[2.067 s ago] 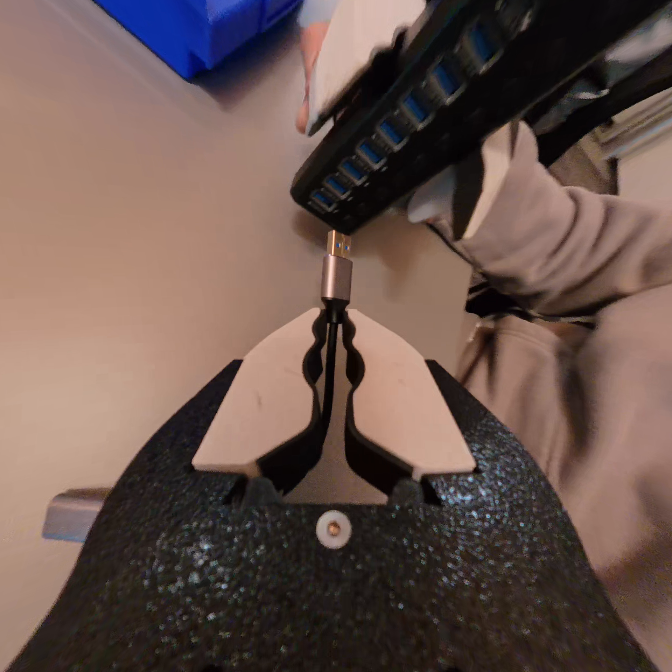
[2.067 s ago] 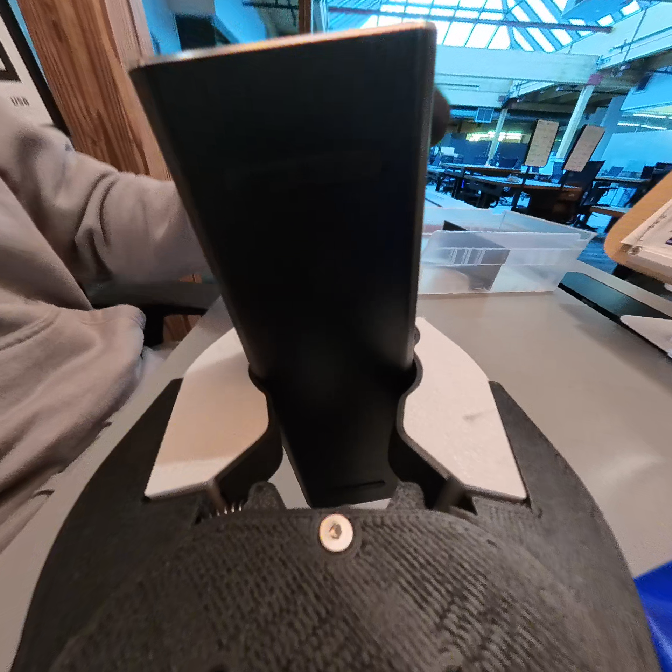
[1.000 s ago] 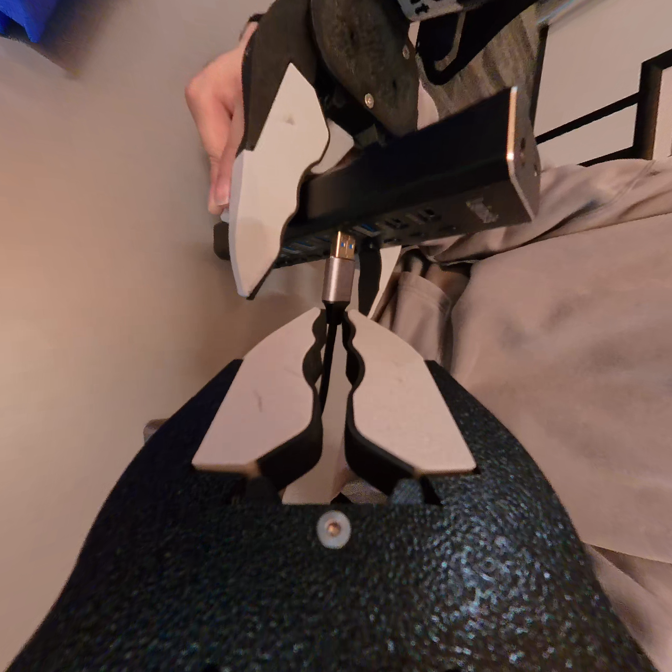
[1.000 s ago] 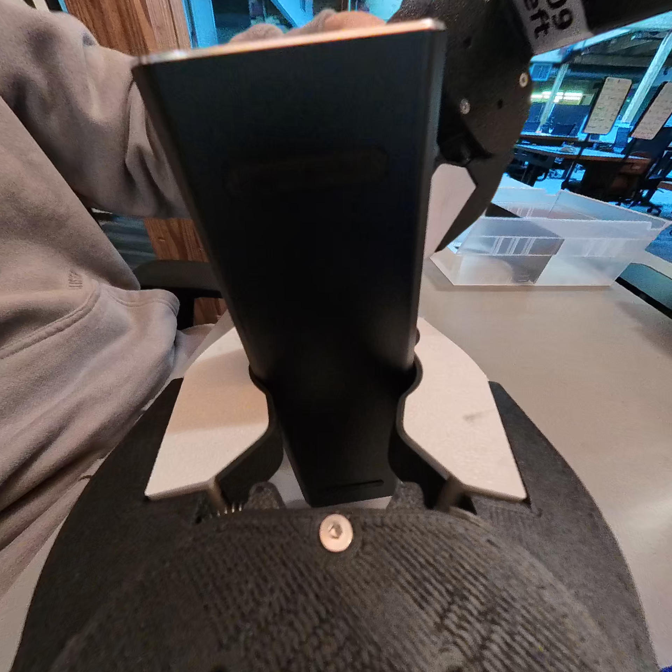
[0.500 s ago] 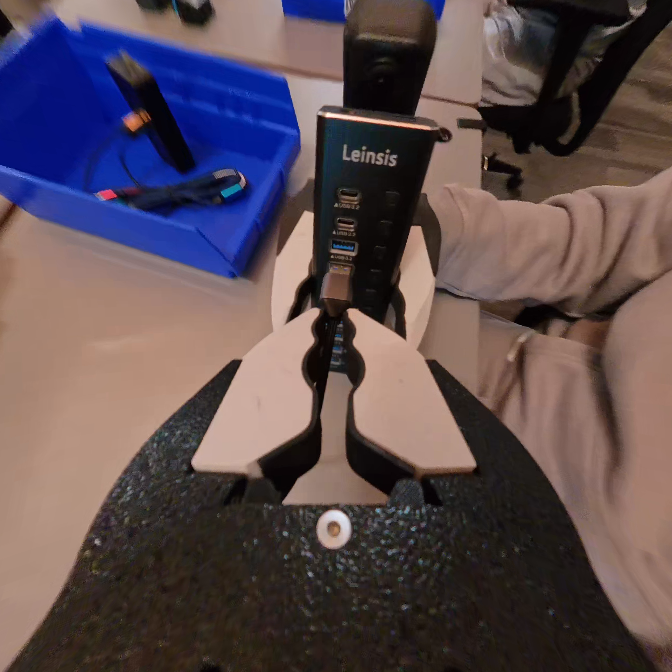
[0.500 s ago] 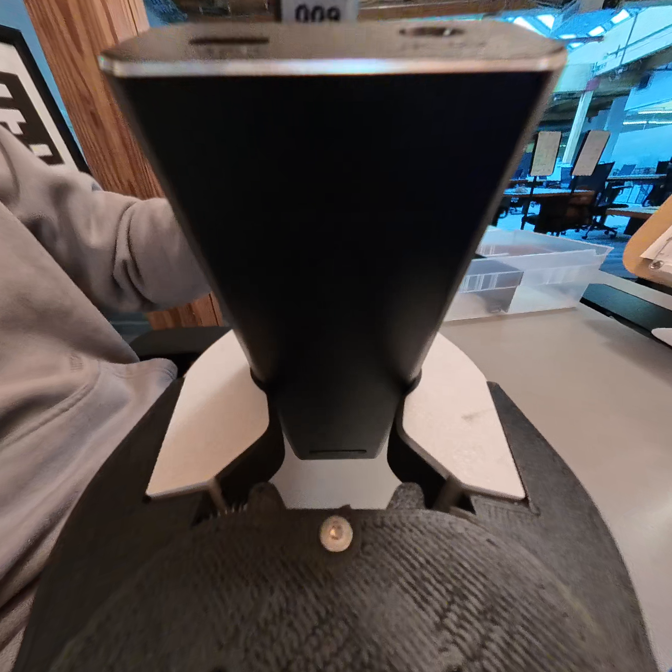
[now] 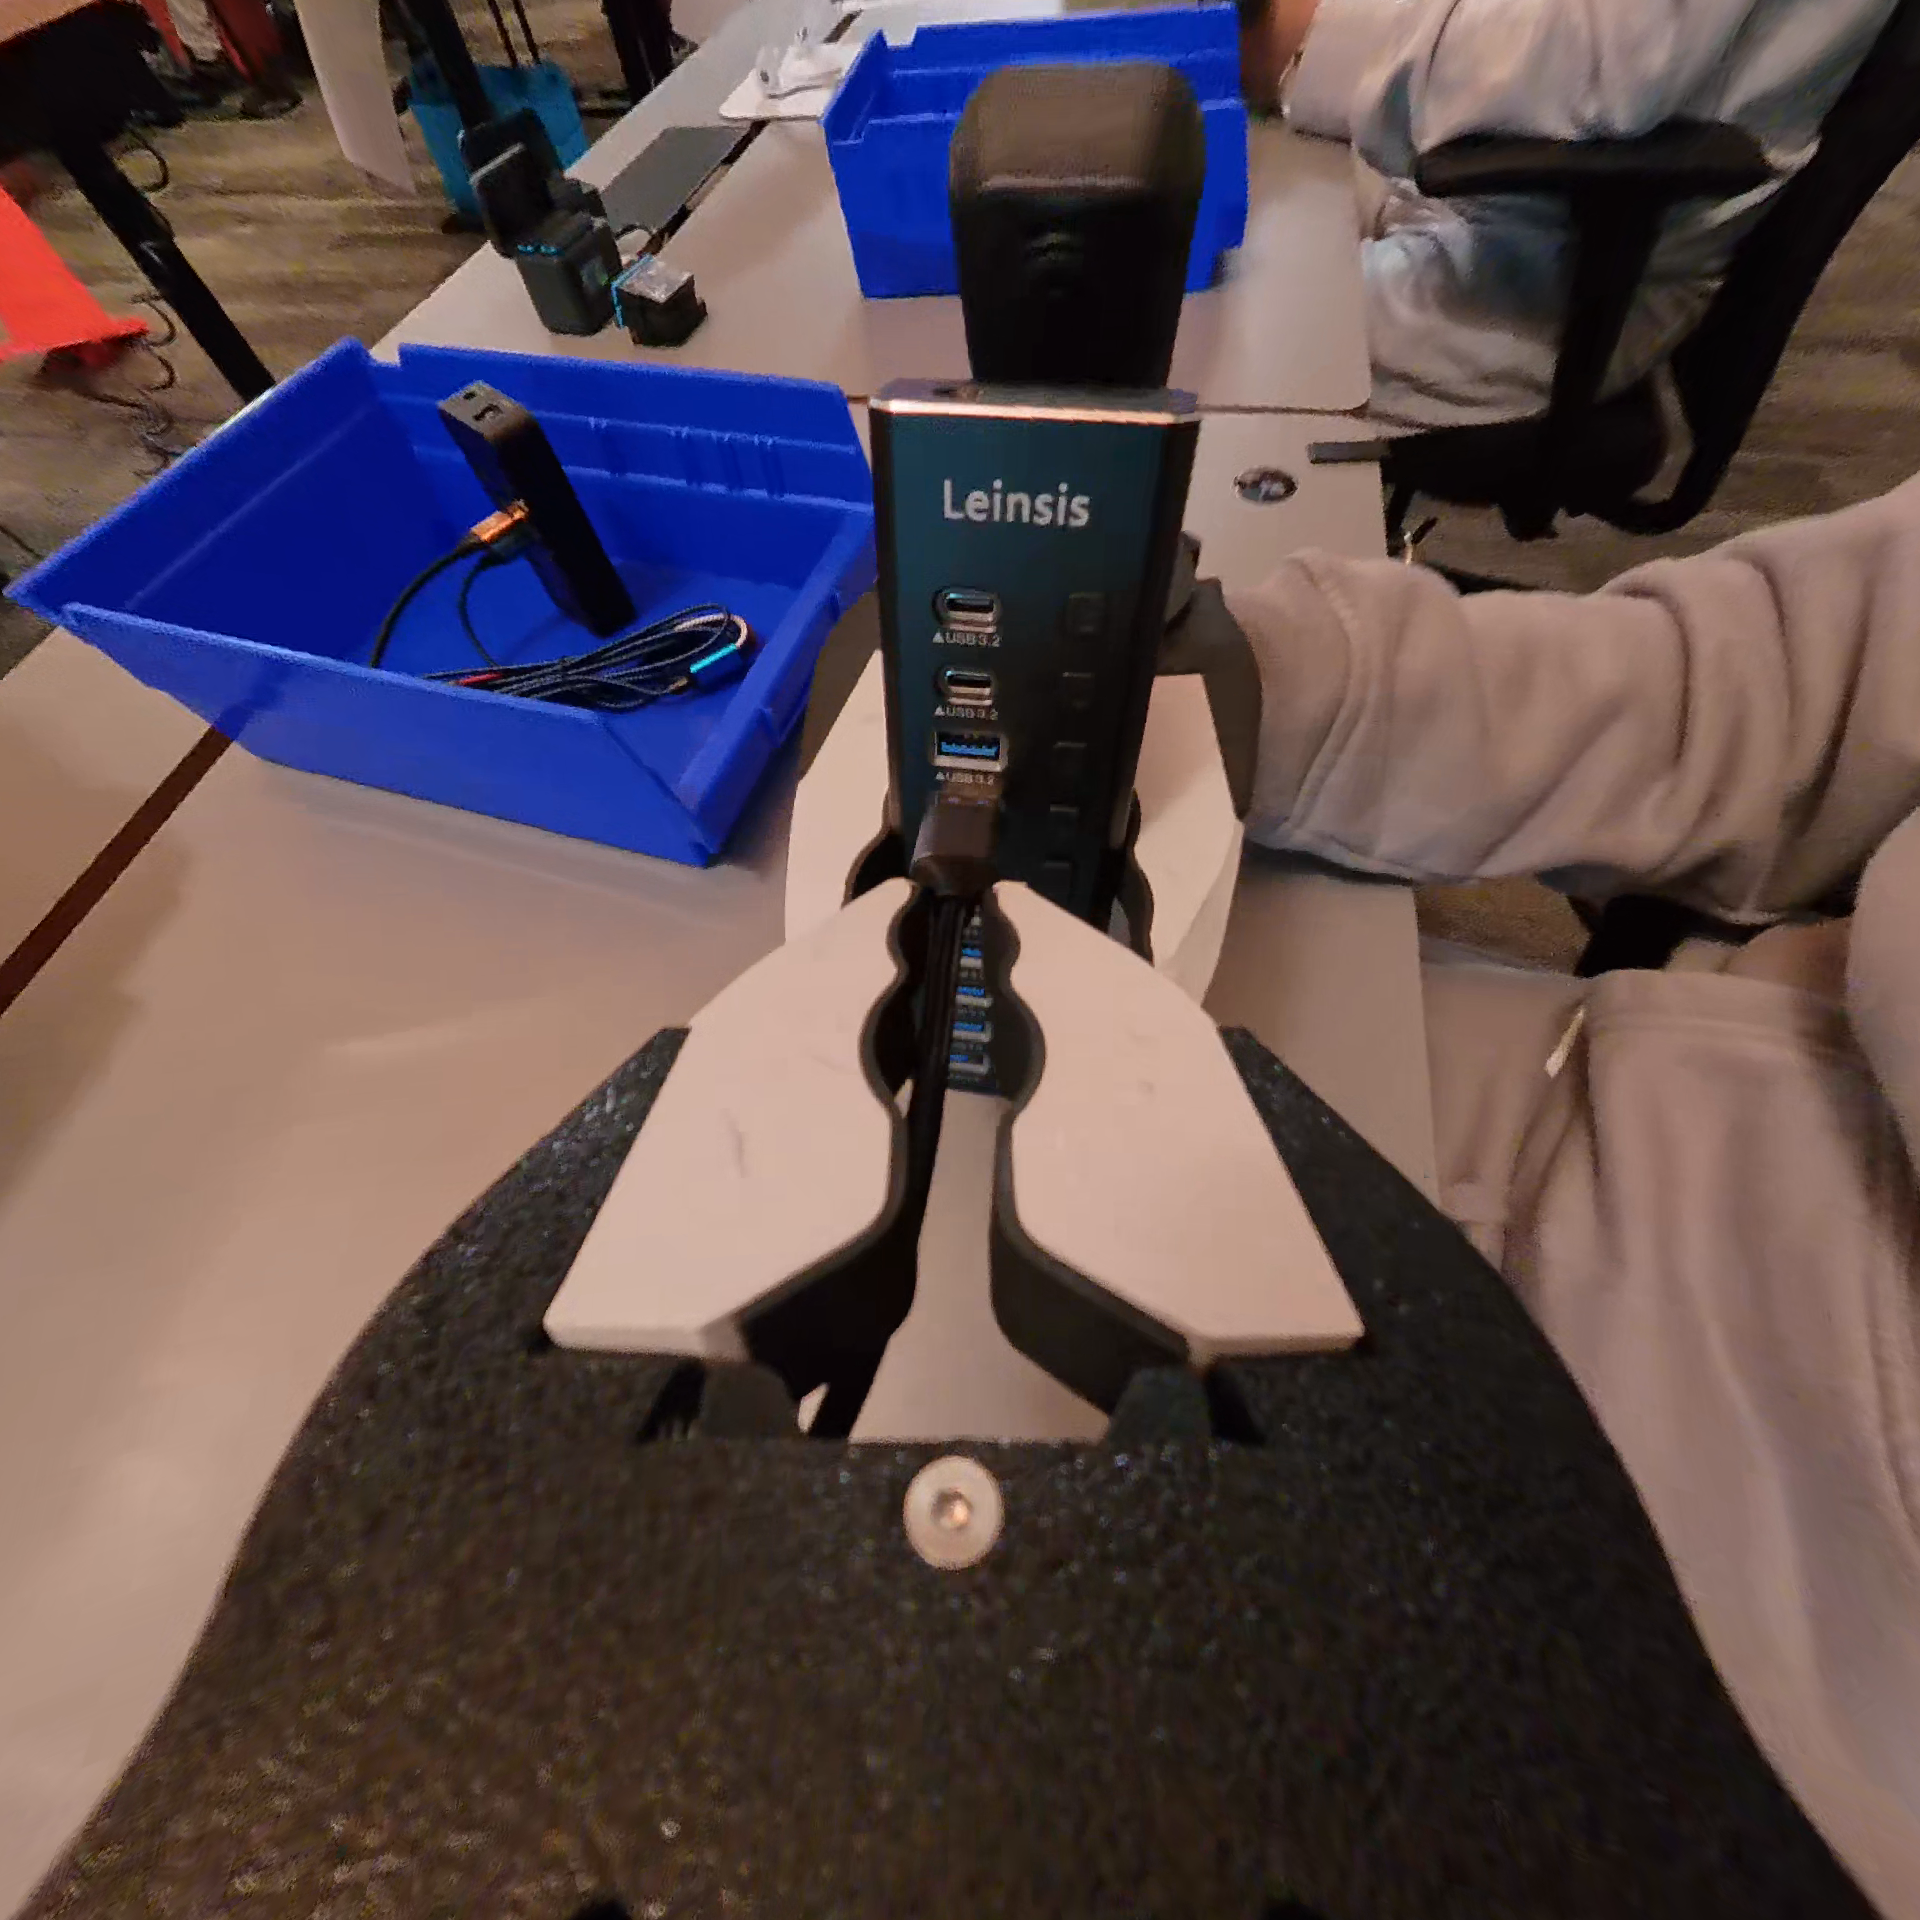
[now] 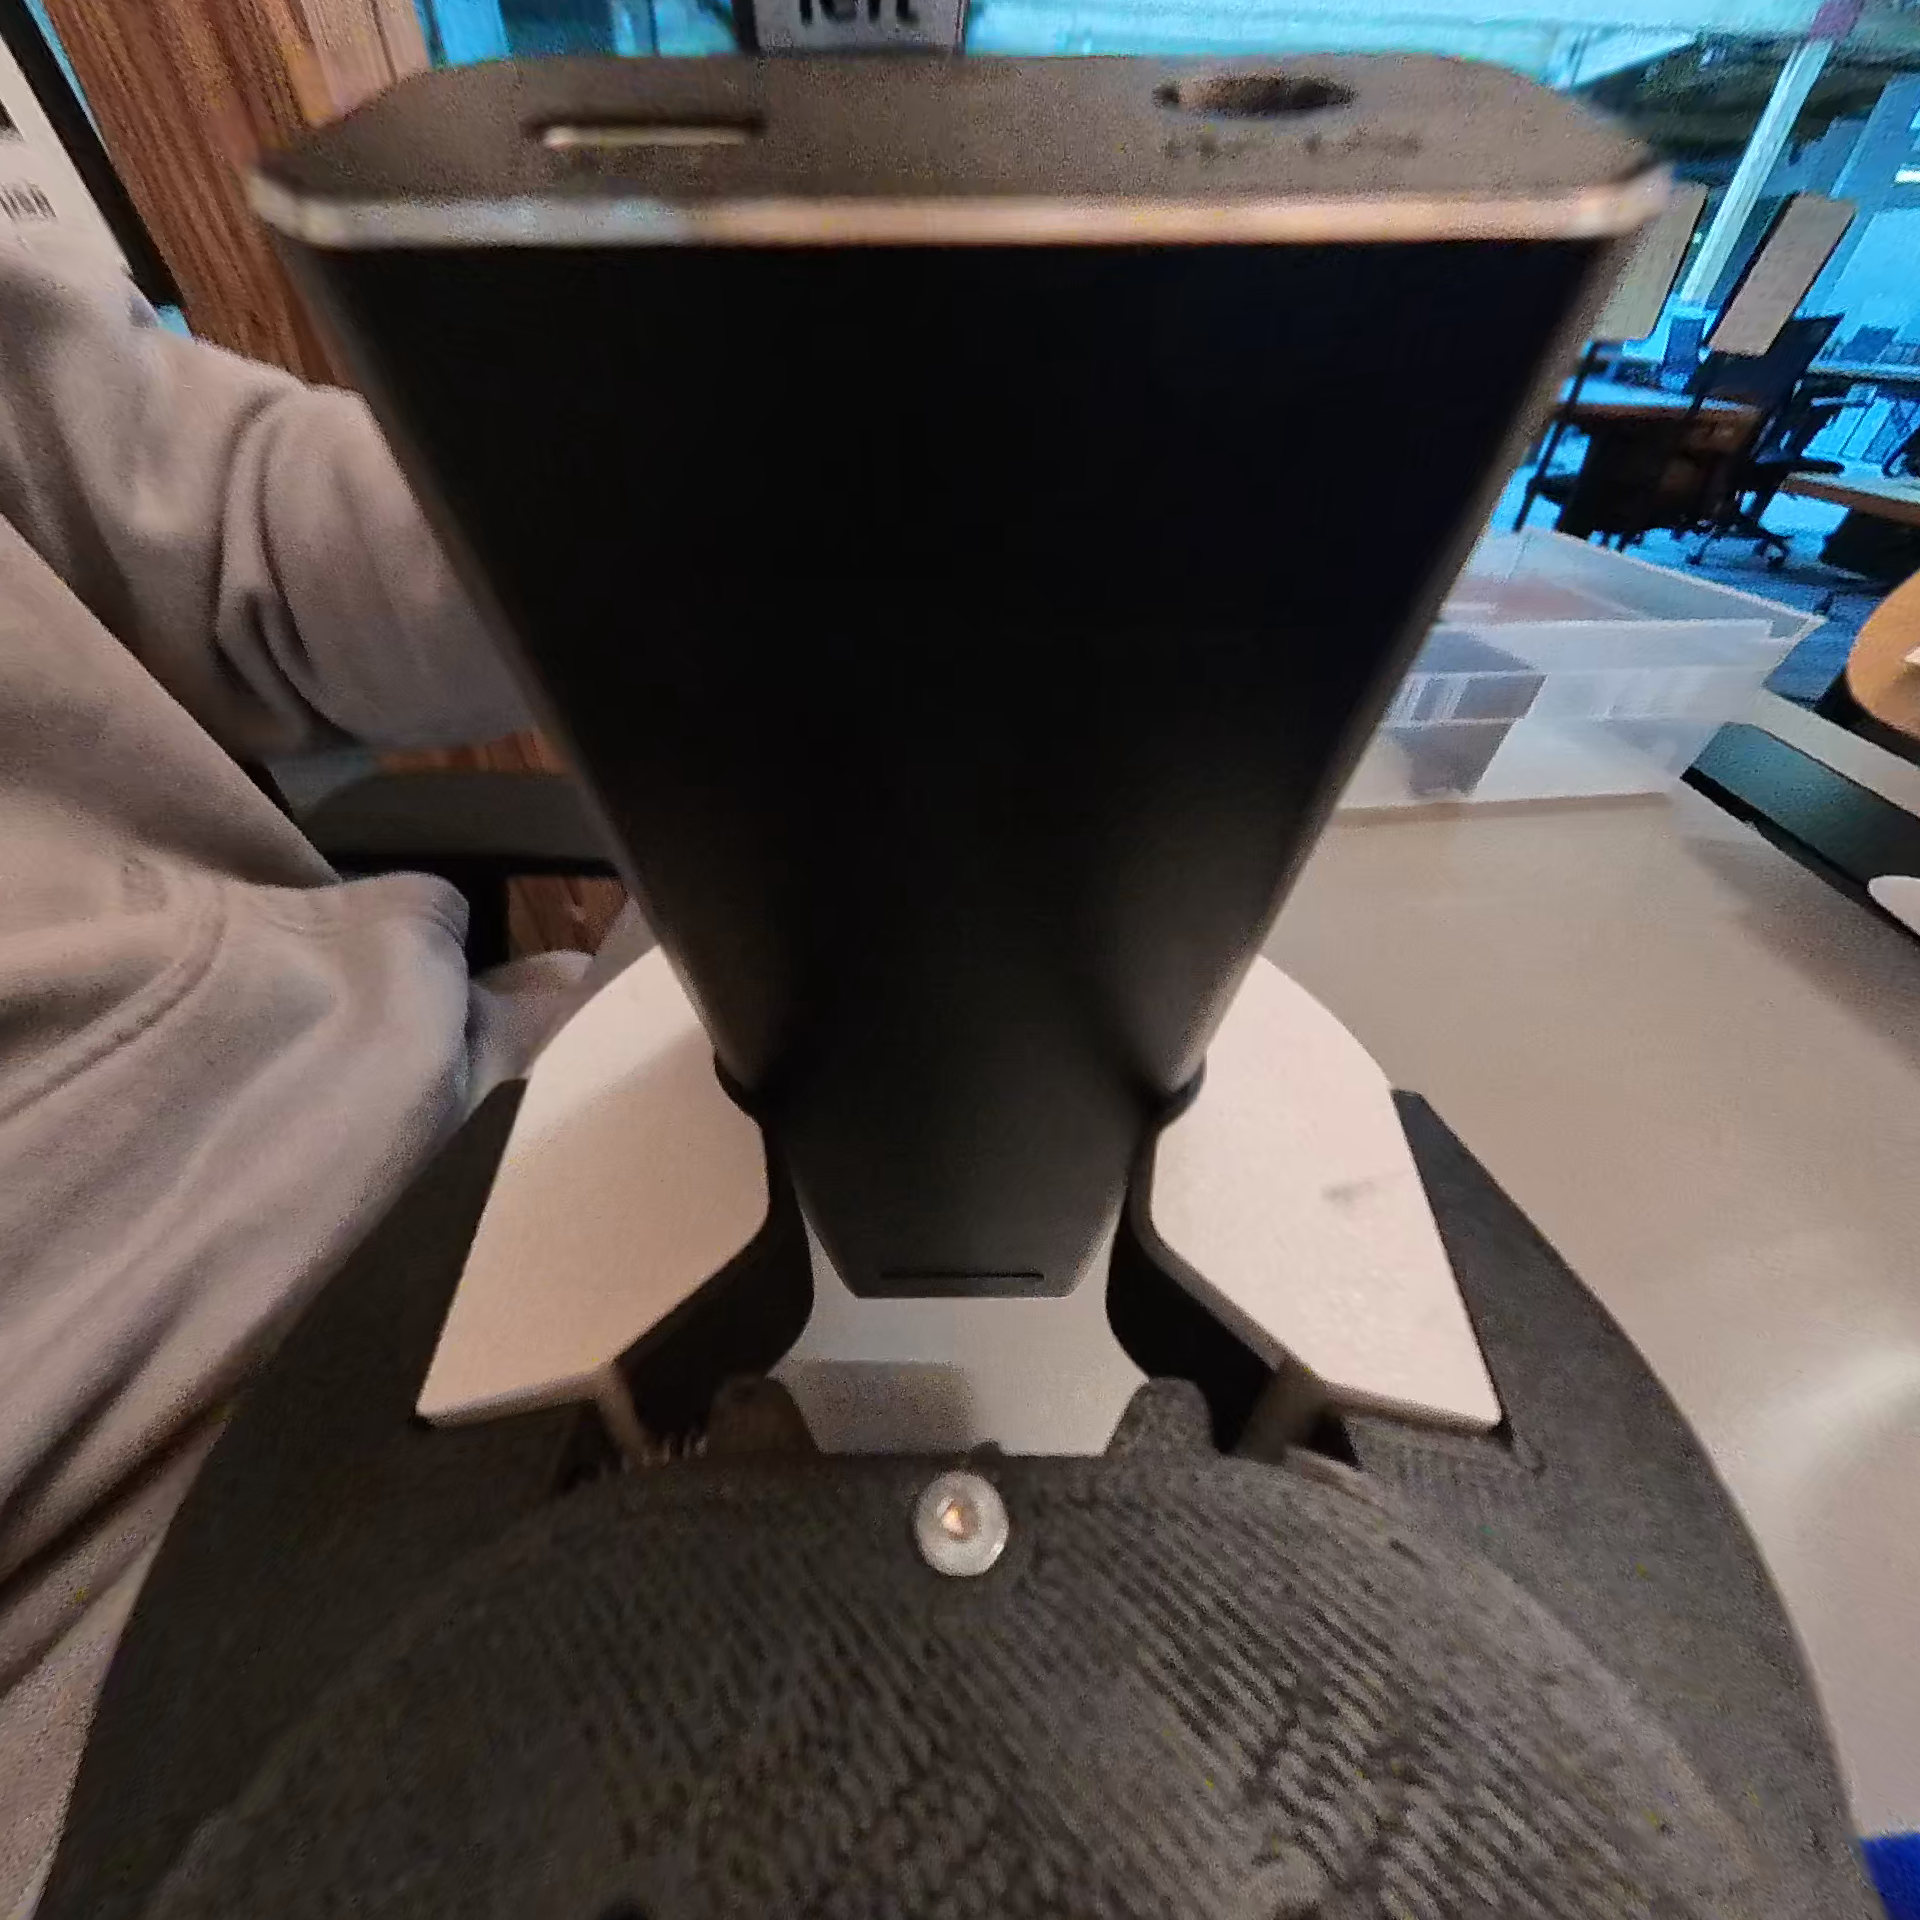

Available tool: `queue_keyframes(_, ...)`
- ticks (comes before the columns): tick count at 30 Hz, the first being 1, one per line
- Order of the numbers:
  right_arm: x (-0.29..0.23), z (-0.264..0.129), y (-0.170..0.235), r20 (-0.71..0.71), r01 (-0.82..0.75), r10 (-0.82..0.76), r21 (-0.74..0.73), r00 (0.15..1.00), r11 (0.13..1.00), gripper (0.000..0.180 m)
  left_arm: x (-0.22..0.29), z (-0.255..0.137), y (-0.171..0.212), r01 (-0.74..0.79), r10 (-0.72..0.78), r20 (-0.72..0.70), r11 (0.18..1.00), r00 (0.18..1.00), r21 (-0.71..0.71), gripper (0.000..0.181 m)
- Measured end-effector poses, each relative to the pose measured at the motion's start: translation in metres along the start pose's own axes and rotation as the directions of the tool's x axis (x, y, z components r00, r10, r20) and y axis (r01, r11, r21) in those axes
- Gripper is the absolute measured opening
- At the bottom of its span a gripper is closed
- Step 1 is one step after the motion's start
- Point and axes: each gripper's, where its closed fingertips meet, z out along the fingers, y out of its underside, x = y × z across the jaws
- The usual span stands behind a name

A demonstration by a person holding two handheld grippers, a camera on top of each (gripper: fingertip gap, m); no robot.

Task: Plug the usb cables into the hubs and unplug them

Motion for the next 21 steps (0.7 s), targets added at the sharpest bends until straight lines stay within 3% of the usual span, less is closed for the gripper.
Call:
queue_keyframes(6, -0.002, 0.006, 0.009, 0.023, -0.021, 0.022, -0.031, 1.000, 0.999, 0.073, -0.001, 0.006, 0.021, -0.080, 0.089, 0.073, 0.990, 0.993, -0.119, 0.011)
queue_keyframes(18, 0.006, -0.001, 0.007, -0.027, 0.025, -0.026, -0.018, 0.999, 1.000, 0.073, -0.003, 0.014, 0.017, -0.087, 0.093, 0.110, 0.995, 0.990, -0.056, 0.014)
queue_keyframes(21, 0.011, 0.000, 0.006, -0.053, 0.009, -0.010, -0.013, 0.999, 1.000, 0.073, -0.002, 0.005, -0.012, -0.116, 0.109, 0.177, 0.993, 0.978, 0.028, 0.051)
